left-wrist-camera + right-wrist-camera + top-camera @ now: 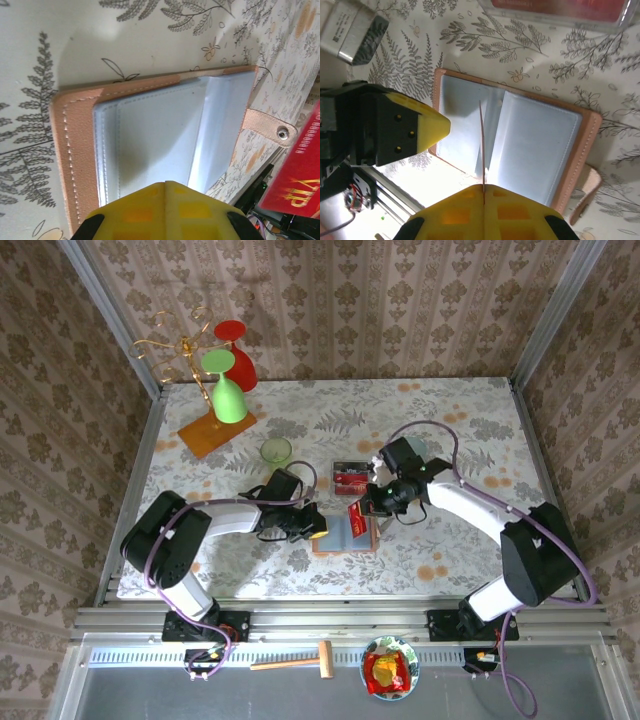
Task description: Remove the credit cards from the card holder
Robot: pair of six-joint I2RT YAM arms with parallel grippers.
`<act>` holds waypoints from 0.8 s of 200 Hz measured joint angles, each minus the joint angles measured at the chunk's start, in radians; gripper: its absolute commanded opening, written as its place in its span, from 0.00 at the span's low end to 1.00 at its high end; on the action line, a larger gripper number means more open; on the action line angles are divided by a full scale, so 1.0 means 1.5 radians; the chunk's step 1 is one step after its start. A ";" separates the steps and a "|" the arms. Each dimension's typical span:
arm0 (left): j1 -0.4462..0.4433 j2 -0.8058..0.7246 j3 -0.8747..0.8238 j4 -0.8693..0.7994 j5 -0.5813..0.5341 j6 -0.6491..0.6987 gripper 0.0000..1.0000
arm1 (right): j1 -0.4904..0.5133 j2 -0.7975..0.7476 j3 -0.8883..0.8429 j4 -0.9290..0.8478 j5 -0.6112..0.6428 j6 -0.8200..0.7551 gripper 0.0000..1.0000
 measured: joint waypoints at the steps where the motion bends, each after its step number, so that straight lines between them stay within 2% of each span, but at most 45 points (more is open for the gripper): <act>1: 0.000 -0.001 0.000 0.000 0.000 0.000 0.07 | 0.000 0.001 0.002 -0.003 0.001 -0.003 0.01; 65: 0.018 -0.031 -0.003 0.000 0.000 0.000 0.08 | 0.003 0.044 0.136 -0.187 0.067 -0.272 0.03; 96: 0.026 -0.047 -0.010 -0.001 0.000 0.000 0.08 | 0.025 0.069 0.200 -0.250 0.089 -0.412 0.04; 128: 0.042 -0.082 -0.025 -0.006 -0.003 0.002 0.08 | 0.040 0.126 0.295 -0.325 0.102 -0.545 0.03; 160: 0.067 -0.124 -0.041 -0.018 -0.009 0.004 0.08 | 0.040 0.193 0.389 -0.383 0.132 -0.631 0.03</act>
